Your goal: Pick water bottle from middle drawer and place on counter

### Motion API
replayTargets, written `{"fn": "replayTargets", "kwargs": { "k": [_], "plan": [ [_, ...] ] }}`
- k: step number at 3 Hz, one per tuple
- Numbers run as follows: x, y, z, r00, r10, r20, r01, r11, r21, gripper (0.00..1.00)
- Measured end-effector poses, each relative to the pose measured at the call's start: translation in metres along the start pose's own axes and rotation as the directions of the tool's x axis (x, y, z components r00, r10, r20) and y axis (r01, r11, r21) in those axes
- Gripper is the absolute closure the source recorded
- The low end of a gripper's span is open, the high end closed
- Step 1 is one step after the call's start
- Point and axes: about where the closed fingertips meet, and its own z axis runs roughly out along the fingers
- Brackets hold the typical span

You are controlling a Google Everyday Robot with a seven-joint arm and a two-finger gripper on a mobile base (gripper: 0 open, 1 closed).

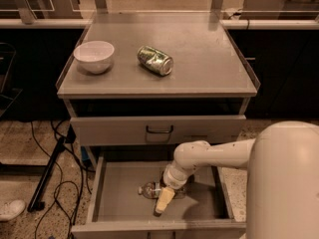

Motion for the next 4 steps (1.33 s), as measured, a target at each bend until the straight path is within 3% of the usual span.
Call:
{"fn": "replayTargets", "kwargs": {
  "k": [2,4],
  "plan": [
    [0.011,-0.008,0.026,0.999,0.05,0.022,-0.05,0.9986,-0.02,0.0],
    [0.012,-0.008,0.027,0.998,0.051,0.022,-0.05,0.9985,-0.021,0.42]
  ]
}}
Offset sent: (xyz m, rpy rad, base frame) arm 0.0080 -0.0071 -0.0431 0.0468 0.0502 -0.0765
